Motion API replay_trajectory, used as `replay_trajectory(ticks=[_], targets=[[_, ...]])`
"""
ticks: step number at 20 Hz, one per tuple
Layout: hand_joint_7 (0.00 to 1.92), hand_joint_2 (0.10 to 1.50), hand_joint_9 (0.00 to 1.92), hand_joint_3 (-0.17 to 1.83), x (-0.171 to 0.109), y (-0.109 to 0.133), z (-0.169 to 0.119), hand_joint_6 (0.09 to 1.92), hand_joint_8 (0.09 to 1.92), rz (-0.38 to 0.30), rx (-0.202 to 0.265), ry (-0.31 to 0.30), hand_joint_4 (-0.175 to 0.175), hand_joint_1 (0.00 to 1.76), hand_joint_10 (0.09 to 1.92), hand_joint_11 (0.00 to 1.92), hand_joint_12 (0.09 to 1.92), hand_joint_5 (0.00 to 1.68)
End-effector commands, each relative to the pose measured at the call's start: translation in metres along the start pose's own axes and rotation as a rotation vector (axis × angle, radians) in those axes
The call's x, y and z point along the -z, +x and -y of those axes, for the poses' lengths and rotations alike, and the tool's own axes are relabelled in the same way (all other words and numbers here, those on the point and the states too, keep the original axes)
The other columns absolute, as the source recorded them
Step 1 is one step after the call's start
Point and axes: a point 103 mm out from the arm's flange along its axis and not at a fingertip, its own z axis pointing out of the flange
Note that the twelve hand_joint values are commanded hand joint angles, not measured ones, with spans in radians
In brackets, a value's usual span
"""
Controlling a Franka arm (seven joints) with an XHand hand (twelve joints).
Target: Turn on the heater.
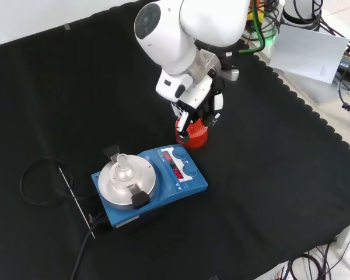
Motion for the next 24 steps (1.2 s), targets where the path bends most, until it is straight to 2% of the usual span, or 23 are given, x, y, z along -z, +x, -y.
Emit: replay_trajectory(ticks=[1,14,24], targets=[[1.46,0.76,1.48,0.88,-0.012,0.006,-0.003,0.77,1.55,0.010,0.021,0.048,-0.079,1.38,1.33,1.16,1.16,0.37],[1.47,0.75,1.49,0.90,-0.035,0.011,-0.019,0.76,1.55,0.029,0.046,0.130,-0.065,1.38,1.33,1.15,1.18,0.29],[1.47,0.74,1.49,0.92,-0.041,0.008,-0.027,0.70,1.56,0.035,0.044,0.141,-0.054,1.39,1.33,1.15,1.19,0.21]])
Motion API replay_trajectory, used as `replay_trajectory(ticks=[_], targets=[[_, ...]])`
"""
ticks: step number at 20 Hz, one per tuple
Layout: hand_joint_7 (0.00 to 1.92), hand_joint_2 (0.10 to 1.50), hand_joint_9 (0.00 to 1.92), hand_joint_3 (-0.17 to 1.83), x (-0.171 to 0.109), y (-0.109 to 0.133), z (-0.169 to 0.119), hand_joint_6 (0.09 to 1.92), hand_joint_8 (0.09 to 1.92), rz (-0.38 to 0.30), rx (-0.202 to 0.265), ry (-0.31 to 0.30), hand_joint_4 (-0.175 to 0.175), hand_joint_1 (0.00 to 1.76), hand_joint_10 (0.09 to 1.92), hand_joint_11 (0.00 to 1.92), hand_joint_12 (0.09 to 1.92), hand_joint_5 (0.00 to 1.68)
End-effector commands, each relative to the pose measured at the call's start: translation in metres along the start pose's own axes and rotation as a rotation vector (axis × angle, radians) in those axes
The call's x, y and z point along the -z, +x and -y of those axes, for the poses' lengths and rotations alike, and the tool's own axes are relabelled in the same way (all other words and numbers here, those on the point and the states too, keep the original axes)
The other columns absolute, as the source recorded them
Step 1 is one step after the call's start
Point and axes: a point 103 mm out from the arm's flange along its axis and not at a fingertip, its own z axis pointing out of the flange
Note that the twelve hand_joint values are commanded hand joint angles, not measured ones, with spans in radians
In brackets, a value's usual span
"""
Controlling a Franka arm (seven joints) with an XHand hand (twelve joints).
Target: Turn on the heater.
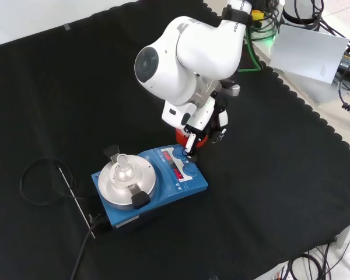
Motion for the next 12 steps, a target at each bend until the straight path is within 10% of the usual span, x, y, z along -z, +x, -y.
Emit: replay_trajectory(ticks=[1,12], targets=[[1.47,0.74,1.49,0.92,-0.0006,-0.0008,-0.0027,0.67,1.56,0.005,-0.001,0.007,-0.052,1.39,1.33,1.15,1.19,0.20],[1.47,0.74,1.49,0.93,-0.0043,-0.0058,-0.0100,0.44,1.56,0.006,-0.002,0.014,-0.043,1.39,1.33,1.15,1.19,0.20]])
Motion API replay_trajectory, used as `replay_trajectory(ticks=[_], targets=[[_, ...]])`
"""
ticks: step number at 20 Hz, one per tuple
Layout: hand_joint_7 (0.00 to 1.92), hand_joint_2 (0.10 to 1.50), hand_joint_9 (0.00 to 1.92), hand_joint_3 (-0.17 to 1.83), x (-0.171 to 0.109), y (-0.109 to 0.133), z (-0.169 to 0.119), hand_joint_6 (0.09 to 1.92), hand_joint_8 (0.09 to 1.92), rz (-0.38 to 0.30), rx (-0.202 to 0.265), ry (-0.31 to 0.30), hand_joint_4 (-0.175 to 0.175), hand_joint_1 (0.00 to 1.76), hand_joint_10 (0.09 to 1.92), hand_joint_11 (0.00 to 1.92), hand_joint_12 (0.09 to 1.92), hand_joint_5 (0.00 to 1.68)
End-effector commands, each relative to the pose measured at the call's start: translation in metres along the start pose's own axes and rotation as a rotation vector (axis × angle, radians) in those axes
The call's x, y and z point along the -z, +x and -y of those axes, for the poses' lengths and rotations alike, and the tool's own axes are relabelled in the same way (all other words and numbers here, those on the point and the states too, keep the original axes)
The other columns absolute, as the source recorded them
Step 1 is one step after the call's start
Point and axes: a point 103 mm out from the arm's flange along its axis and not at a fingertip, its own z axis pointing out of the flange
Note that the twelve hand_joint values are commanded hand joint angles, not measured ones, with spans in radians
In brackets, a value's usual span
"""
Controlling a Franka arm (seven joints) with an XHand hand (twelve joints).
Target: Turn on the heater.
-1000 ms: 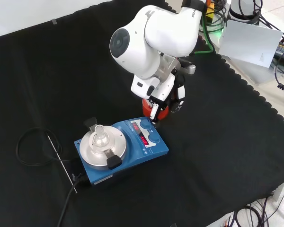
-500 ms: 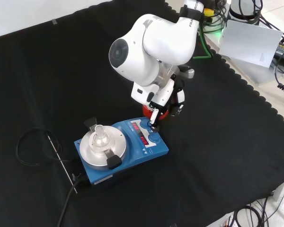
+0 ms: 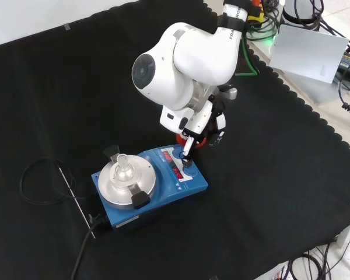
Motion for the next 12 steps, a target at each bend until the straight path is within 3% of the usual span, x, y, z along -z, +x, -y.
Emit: replay_trajectory(ticks=[1,12], targets=[[1.47,0.74,1.49,0.93,-0.0001,-0.0008,-0.0008,0.43,1.56,0.001,-0.002,0.000,-0.043,1.39,1.33,1.14,1.19,0.21],[1.47,0.74,1.48,0.93,0.0011,-0.0007,-0.0001,0.43,1.56,0.004,0.004,0.002,-0.044,1.39,1.33,1.14,1.19,0.25]])
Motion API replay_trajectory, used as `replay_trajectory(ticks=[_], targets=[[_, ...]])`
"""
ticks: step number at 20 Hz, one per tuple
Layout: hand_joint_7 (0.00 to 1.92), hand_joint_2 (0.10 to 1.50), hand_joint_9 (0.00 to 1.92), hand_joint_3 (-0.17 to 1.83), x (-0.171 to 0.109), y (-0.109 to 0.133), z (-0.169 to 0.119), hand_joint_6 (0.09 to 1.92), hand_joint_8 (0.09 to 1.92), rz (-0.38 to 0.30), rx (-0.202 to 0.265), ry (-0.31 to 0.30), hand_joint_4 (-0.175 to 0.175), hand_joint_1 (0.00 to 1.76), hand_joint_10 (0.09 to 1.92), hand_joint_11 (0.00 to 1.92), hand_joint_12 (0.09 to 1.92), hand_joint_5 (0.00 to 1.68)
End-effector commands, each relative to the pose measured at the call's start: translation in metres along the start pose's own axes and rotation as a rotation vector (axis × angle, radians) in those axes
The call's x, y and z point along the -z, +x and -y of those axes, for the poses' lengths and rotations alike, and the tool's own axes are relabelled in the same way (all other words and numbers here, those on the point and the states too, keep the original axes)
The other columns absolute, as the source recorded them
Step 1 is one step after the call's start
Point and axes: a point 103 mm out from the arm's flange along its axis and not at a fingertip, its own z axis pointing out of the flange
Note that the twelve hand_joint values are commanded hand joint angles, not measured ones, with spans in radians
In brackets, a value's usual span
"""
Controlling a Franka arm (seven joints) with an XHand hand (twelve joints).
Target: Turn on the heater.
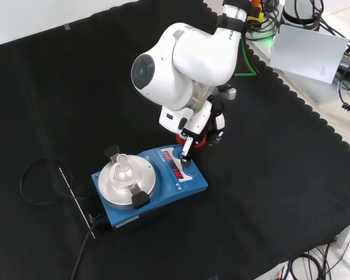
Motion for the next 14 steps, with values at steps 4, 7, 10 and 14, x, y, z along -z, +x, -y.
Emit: replay_trajectory(ticks=[4,7,10,14], targets=[[1.47,0.74,1.48,0.93,0.0025,0.0022,0.0034,0.44,1.56,0.007,0.006,0.006,-0.044,1.39,1.33,1.14,1.19,0.26],[1.47,0.74,1.48,0.93,0.0046,0.0030,0.0052,0.45,1.56,0.013,0.006,0.006,-0.044,1.39,1.33,1.14,1.19,0.27],[1.47,0.74,1.49,0.93,0.0056,0.0036,0.0061,0.46,1.56,0.016,0.005,0.011,-0.044,1.39,1.33,1.14,1.19,0.29],[1.47,0.73,1.49,0.94,0.0034,0.0050,0.0056,0.48,1.56,0.017,0.007,0.019,-0.044,1.39,1.33,1.14,1.19,0.29]])
